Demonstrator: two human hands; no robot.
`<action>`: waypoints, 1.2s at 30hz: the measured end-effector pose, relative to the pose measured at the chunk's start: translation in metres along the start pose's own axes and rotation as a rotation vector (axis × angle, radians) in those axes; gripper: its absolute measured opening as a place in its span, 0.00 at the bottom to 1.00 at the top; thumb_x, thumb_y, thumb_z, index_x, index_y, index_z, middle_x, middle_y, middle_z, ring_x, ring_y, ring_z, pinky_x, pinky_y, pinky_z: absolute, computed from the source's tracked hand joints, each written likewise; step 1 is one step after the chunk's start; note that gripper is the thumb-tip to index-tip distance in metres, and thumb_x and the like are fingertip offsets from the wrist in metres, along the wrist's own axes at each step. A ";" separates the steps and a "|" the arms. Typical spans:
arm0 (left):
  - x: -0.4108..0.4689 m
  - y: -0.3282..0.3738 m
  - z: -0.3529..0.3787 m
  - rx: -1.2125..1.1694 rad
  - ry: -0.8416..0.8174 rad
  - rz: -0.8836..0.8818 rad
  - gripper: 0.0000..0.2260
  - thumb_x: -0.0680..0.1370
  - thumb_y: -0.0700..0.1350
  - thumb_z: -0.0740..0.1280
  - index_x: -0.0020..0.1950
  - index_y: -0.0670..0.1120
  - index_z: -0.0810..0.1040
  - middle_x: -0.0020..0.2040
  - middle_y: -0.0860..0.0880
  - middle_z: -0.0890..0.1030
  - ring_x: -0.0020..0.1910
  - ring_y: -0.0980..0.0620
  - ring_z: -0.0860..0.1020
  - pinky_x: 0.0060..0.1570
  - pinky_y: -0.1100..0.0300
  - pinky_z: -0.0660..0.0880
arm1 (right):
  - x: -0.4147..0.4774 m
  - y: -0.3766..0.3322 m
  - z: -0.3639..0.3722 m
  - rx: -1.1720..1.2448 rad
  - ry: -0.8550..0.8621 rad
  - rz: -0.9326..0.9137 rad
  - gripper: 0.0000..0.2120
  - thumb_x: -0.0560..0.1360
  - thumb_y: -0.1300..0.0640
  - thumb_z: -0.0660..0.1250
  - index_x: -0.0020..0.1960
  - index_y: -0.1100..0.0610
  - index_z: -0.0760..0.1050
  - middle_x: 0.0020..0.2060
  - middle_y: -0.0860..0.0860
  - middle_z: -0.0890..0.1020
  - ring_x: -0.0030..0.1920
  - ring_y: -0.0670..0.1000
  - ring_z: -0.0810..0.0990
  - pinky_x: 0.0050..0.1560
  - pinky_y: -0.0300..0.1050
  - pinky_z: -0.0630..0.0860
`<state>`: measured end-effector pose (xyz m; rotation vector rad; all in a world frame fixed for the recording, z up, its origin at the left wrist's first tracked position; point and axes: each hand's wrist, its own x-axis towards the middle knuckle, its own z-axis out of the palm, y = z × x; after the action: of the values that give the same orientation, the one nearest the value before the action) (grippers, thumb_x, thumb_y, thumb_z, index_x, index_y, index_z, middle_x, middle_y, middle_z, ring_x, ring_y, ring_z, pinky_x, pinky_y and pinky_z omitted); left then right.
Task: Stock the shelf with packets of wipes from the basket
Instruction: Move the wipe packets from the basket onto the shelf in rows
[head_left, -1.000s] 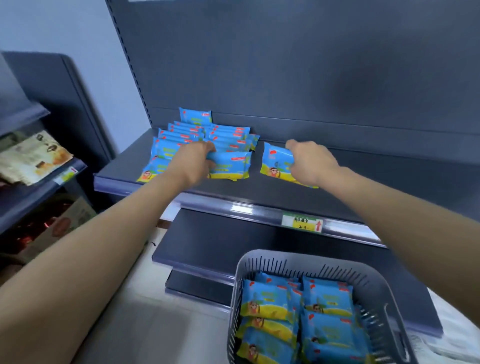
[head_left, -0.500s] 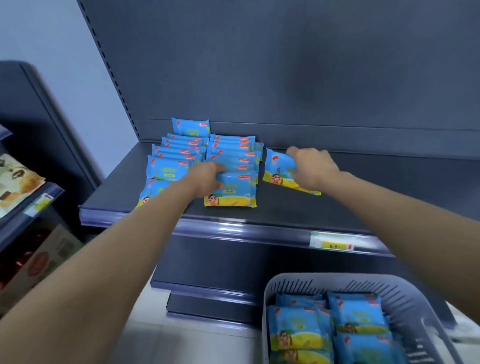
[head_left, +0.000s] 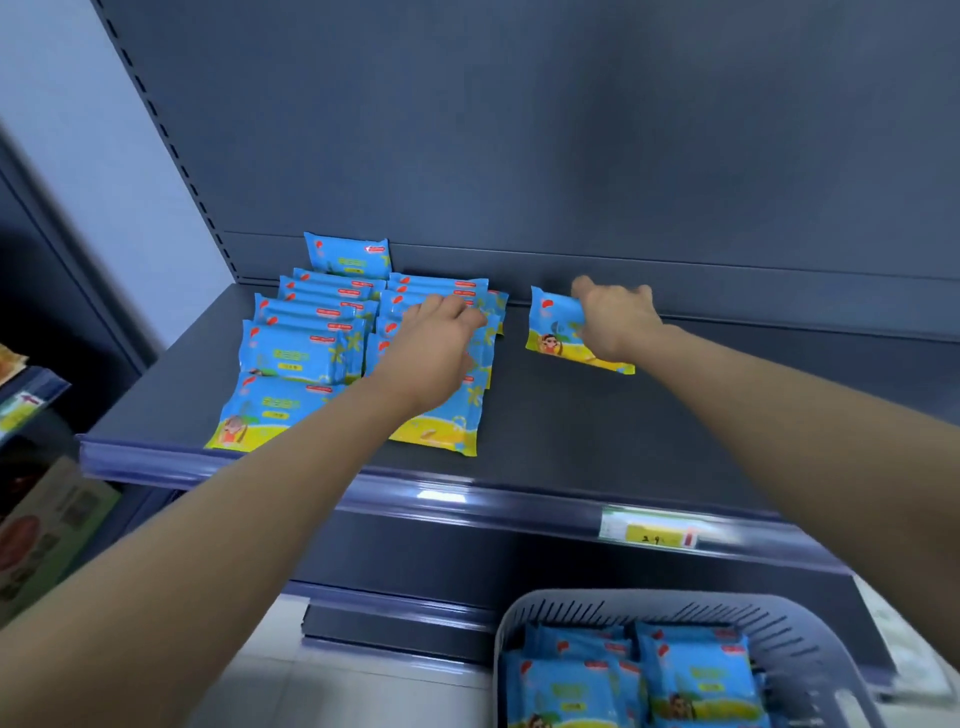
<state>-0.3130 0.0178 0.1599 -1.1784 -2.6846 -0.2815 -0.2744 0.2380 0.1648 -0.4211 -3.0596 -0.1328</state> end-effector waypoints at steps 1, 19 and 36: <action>0.003 0.005 0.000 -0.013 0.015 0.012 0.18 0.76 0.41 0.64 0.66 0.45 0.69 0.62 0.45 0.71 0.62 0.45 0.66 0.61 0.56 0.58 | 0.006 0.001 0.003 -0.002 -0.009 -0.009 0.15 0.73 0.65 0.61 0.58 0.58 0.64 0.44 0.55 0.78 0.41 0.57 0.72 0.46 0.50 0.60; 0.001 0.008 0.003 -0.094 0.109 0.003 0.15 0.76 0.39 0.63 0.63 0.43 0.74 0.58 0.45 0.75 0.59 0.45 0.69 0.60 0.54 0.62 | 0.067 0.005 0.046 -0.029 0.152 -0.001 0.23 0.72 0.64 0.66 0.66 0.58 0.66 0.62 0.57 0.72 0.63 0.59 0.68 0.60 0.52 0.65; -0.055 0.152 0.036 -0.180 0.017 0.159 0.17 0.74 0.43 0.67 0.63 0.43 0.74 0.59 0.45 0.75 0.60 0.44 0.70 0.58 0.56 0.61 | -0.195 0.068 0.028 0.140 0.481 -0.341 0.14 0.68 0.63 0.73 0.53 0.64 0.78 0.48 0.58 0.82 0.48 0.60 0.81 0.50 0.54 0.75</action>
<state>-0.1674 0.0894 0.1256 -1.4242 -2.5757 -0.5134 -0.0699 0.2535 0.1304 0.1304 -2.6110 -0.0253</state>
